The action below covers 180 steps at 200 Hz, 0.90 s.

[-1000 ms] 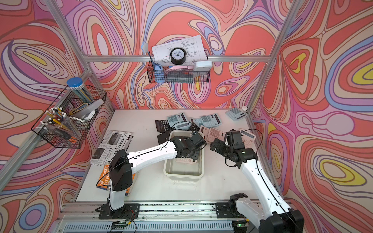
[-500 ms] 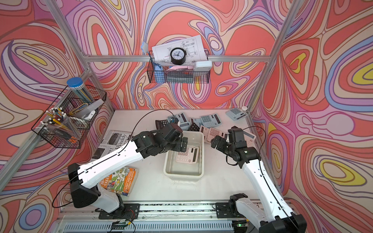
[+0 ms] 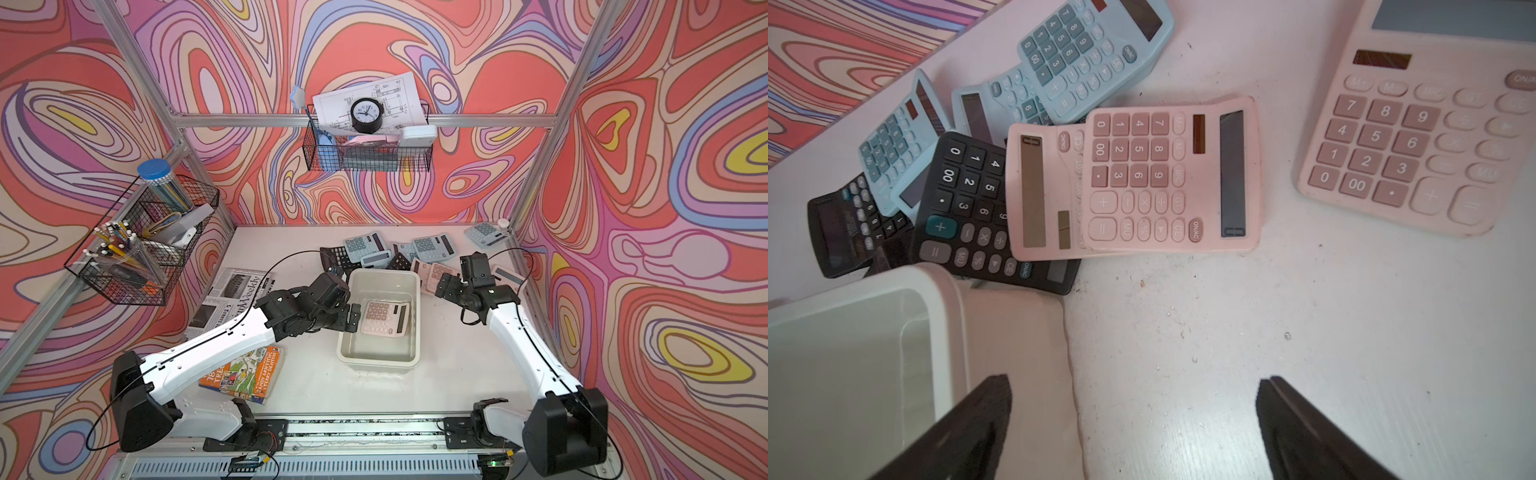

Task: Put the calculator in the storage box
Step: Pick up the calculator at the center of the board.

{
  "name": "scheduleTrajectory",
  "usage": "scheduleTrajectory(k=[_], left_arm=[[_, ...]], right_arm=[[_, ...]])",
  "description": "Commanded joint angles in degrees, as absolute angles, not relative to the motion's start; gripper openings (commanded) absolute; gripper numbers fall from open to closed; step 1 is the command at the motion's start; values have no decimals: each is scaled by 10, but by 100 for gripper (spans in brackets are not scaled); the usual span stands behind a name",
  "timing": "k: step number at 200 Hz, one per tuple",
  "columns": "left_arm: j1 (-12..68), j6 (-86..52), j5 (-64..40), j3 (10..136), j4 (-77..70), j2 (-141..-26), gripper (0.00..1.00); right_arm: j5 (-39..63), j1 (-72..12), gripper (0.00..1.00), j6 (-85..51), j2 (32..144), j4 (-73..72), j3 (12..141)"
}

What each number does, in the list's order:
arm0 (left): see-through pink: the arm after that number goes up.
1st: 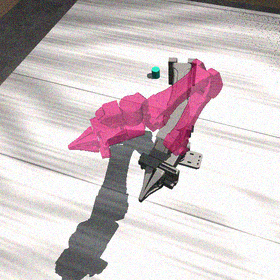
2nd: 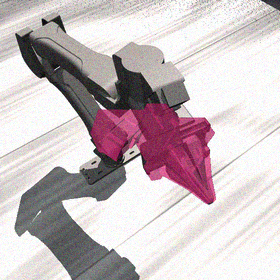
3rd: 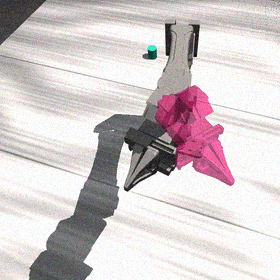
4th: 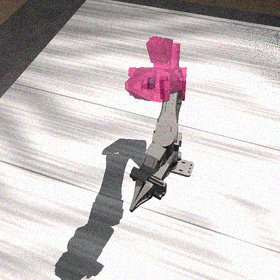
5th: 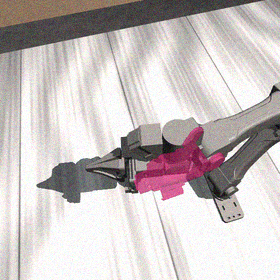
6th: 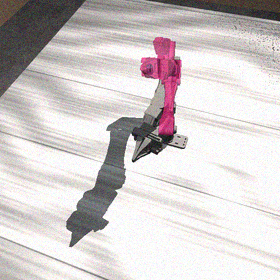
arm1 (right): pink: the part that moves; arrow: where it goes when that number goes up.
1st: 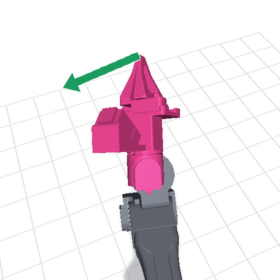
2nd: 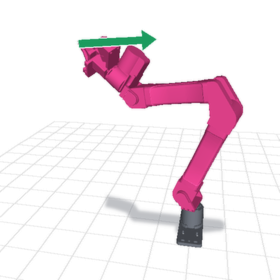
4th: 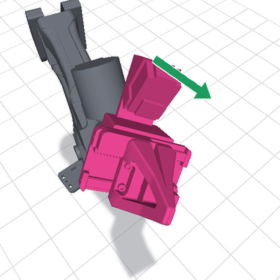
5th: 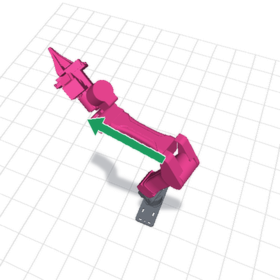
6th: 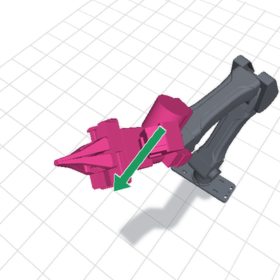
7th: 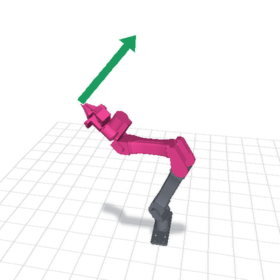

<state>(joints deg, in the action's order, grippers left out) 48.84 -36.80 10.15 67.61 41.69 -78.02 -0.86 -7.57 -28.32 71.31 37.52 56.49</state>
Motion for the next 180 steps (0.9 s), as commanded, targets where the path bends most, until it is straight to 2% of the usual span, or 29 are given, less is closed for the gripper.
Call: scheduleTrajectory(k=[1, 40, 88, 180], left_arm=[[480, -392, 95, 653, 390, -758, 99], [462, -401, 98, 632, 387, -725, 99], [405, -414, 8, 596, 348, -707, 99], [355, -389, -30, 594, 331, -703, 98]], right_arm=[[5, -55, 94, -259, 740, 325, 565], [29, -14, 91, -256, 792, 290, 568], [61, 34, 88, -255, 846, 253, 570], [190, 121, 80, -238, 959, 148, 542]])
